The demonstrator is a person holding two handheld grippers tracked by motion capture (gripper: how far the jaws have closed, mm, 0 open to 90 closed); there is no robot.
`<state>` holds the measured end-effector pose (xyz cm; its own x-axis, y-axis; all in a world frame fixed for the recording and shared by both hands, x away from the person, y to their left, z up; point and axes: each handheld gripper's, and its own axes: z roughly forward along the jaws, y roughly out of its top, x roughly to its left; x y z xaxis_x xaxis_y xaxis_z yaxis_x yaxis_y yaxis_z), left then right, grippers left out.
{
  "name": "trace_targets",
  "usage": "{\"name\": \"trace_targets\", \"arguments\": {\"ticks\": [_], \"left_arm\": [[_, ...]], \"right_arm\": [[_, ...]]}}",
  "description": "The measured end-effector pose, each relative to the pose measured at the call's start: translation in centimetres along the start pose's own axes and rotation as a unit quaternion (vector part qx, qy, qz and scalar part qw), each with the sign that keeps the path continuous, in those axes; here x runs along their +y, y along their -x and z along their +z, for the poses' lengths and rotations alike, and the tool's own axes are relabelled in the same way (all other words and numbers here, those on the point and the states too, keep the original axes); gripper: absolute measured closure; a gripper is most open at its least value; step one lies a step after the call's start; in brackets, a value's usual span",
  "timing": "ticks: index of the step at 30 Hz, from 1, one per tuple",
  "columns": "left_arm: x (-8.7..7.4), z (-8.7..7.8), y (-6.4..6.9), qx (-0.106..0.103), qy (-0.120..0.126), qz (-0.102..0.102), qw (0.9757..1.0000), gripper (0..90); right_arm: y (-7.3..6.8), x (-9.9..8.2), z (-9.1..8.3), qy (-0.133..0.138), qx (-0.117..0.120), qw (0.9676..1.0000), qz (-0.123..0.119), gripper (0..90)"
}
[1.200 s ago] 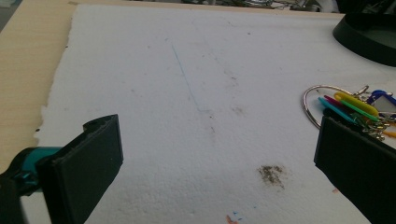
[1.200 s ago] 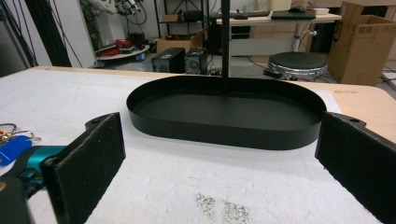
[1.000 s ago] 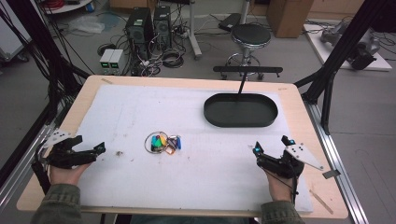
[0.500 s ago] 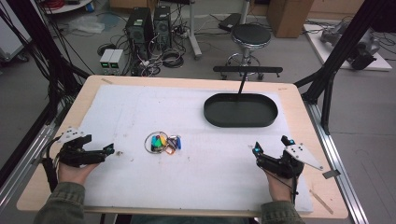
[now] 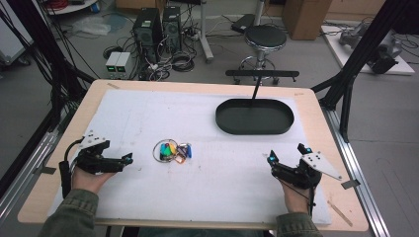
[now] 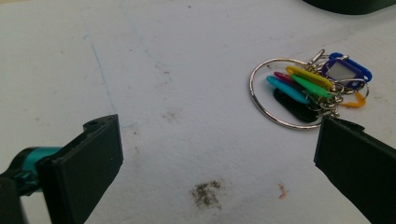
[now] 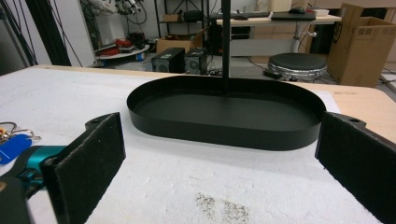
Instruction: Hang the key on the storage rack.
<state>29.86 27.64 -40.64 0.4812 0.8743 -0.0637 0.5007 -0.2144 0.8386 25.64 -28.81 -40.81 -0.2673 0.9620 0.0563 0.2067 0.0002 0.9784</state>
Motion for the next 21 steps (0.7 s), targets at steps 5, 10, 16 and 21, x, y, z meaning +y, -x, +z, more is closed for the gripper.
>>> {"name": "trace_targets", "arguments": {"ticks": [5, 10, 16, 21], "left_arm": [[0.5, 0.7, 0.6, -0.011, -0.005, 0.007, 0.9999, 1.7], [0.6, 1.6, 1.3, -0.021, -0.016, 0.015, 0.9996, 1.7], [0.8, 2.7, 2.0, -0.033, -0.018, 0.015, 0.9992, 1.7], [0.9, 3.4, 2.6, -0.044, -0.029, 0.018, 0.9985, 1.7]], "right_arm": [[0.0, 0.0, 0.0, -0.002, 0.000, 1.0000, 0.001, 0.5], [0.0, 0.0, 0.1, -0.002, -0.001, 1.0000, 0.000, 0.5], [0.0, 0.0, 0.1, -0.002, 0.000, 1.0000, -0.004, 0.5], [0.0, 0.0, 0.1, -0.003, 0.000, 1.0000, -0.005, 0.5]]}}
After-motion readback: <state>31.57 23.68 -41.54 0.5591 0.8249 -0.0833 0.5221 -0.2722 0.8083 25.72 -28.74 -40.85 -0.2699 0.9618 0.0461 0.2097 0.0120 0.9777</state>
